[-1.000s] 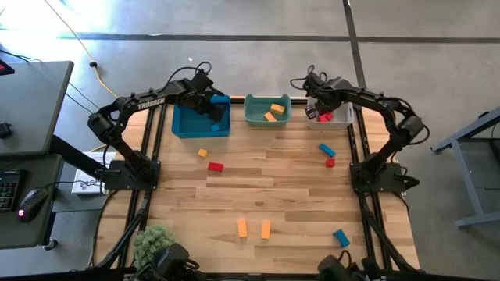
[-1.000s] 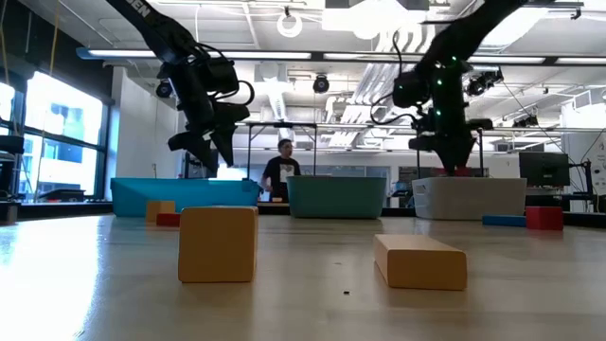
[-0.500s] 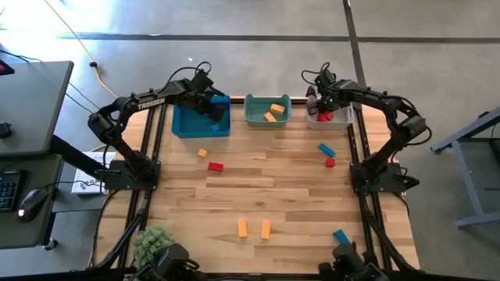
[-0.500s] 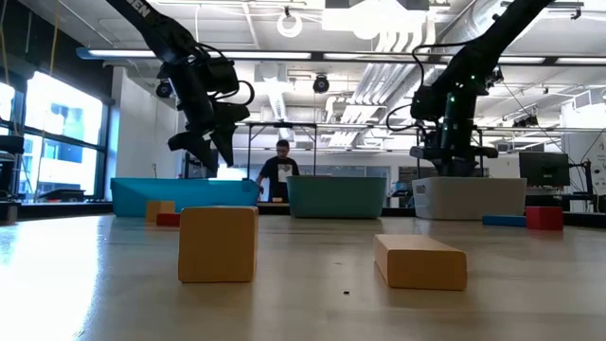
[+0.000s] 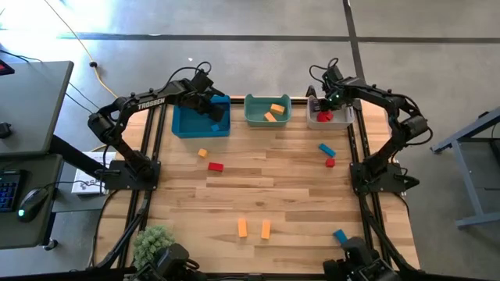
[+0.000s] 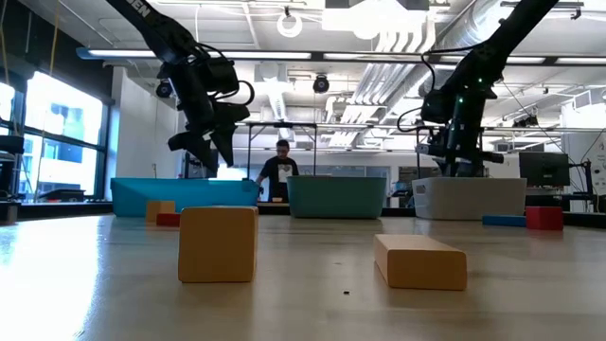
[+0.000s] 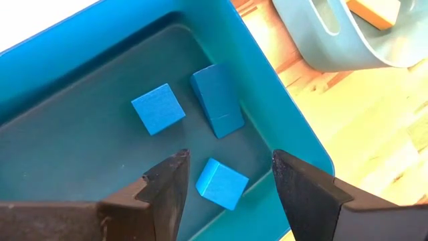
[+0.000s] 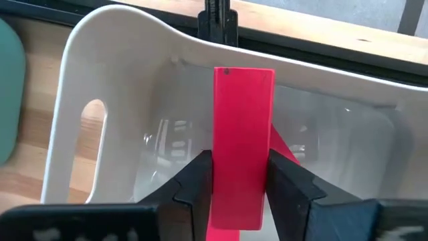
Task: Sort & place blocks by color
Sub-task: Put the red block into the grey bin, then put the blue block into the blue bin
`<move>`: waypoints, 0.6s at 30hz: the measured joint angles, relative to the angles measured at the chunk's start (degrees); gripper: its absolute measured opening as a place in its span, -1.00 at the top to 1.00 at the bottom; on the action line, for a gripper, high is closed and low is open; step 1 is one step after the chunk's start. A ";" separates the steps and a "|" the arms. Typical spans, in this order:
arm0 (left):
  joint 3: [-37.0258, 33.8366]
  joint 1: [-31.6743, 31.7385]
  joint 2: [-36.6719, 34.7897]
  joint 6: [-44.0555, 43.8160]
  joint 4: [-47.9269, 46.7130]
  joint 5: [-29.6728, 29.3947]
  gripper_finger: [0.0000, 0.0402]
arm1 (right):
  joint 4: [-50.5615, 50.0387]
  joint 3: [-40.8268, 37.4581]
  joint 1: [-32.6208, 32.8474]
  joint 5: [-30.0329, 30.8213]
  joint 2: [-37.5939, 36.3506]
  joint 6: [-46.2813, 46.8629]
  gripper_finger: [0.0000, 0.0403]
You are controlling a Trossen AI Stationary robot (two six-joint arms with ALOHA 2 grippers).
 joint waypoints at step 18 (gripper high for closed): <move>0.04 -2.10 -0.62 0.01 -0.06 -0.02 -0.02 | -5.74 5.24 0.17 -2.06 -1.52 0.27 0.08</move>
